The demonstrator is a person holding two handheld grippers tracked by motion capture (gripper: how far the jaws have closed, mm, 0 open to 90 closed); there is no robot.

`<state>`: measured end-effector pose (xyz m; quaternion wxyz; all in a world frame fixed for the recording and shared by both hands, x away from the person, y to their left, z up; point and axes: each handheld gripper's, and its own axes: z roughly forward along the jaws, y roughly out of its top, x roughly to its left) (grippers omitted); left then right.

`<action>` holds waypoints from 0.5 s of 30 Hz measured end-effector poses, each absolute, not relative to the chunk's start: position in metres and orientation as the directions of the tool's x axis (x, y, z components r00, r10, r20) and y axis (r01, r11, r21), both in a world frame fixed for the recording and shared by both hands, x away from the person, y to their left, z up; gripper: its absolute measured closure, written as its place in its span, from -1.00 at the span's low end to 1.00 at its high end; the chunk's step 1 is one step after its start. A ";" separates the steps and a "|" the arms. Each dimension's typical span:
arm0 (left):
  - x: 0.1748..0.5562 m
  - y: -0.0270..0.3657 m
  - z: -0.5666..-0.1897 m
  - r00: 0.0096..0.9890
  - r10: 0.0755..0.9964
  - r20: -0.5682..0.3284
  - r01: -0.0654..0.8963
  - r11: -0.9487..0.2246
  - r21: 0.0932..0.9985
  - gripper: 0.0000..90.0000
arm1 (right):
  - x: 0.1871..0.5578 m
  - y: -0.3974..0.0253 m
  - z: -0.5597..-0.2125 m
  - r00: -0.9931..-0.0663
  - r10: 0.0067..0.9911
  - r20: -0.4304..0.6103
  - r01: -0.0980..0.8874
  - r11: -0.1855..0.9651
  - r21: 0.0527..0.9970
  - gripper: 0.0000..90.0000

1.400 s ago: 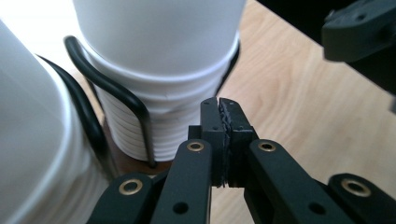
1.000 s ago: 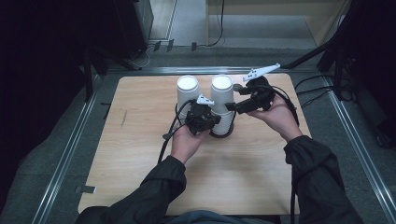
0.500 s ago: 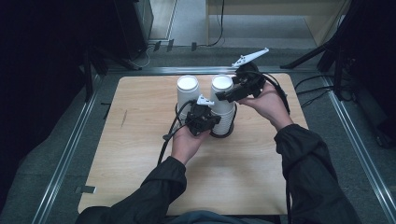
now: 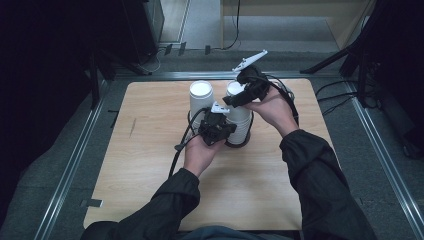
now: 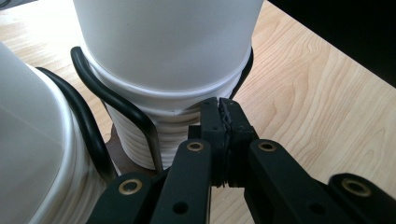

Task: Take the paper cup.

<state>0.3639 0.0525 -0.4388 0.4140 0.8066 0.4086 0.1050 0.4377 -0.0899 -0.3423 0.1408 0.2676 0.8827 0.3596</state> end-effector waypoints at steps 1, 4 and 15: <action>0.364 0.052 -0.439 0.645 0.746 -0.168 0.571 -0.324 0.754 0.99 | 0.438 -0.090 -0.342 -0.817 0.574 -0.056 0.372 0.598 0.710 -0.47; 0.364 0.053 -0.439 0.644 0.746 -0.168 0.570 -0.323 0.755 0.99 | 0.437 -0.090 -0.340 -0.814 0.578 -0.053 0.373 0.591 0.715 -0.45; 0.364 0.053 -0.439 0.649 0.740 -0.177 0.574 -0.324 0.752 0.96 | 0.434 -0.096 -0.304 -0.815 0.576 -0.061 0.347 0.570 0.745 -0.45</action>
